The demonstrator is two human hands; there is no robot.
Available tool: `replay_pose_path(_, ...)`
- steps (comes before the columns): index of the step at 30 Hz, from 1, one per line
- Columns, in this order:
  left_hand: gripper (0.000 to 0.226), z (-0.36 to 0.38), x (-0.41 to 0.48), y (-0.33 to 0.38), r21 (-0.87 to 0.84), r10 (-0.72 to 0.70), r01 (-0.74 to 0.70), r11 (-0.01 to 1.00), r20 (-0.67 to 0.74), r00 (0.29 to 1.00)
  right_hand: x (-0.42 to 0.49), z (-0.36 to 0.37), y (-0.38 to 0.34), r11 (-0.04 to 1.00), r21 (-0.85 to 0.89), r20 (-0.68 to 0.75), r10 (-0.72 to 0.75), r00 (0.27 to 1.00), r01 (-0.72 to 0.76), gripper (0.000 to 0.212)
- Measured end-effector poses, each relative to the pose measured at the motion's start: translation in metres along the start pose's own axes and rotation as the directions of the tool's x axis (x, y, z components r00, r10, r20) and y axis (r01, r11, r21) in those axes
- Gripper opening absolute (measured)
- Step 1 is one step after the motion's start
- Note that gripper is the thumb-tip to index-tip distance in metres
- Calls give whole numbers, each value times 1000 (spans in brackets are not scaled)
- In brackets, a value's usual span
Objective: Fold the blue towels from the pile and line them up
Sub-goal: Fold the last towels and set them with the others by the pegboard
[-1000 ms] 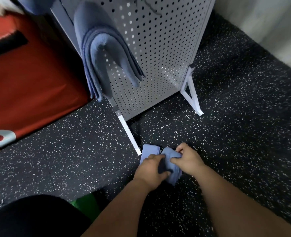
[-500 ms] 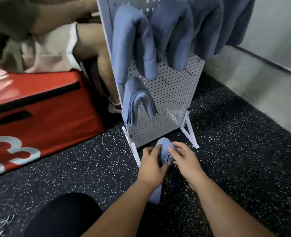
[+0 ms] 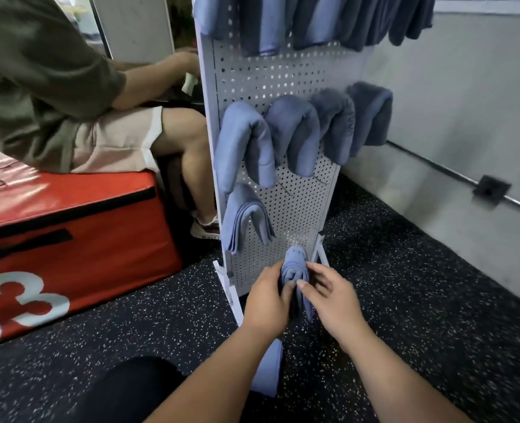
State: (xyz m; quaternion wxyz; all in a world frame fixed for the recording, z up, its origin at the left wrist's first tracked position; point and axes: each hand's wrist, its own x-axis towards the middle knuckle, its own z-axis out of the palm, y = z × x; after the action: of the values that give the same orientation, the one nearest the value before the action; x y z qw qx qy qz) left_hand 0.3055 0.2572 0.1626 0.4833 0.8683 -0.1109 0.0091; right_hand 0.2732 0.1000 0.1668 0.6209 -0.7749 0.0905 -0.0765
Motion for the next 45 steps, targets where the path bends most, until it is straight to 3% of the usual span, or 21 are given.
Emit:
replay_pose_path(7,25,-15,13,26,57,96,-97,994,23,995,6,-14,-24,996,-61,-32,-68,997,66,59)
replay_pose_path(15,37,-30,35,51,-16,135,-135,991,21,991,22,-31,-57,960,-218,-143,-209,967,175,37)
replay_pose_path(32,32,-26,65,92,-103,87,-141,985,-407,909,79,-28,-92,941,-206,-182,-307,934,269,31)
replay_pose_path(45,33,-7,106,81,12,0,8,1000,-521,854,123,-10,-93,922,-324,-150,-271,951,212,30)
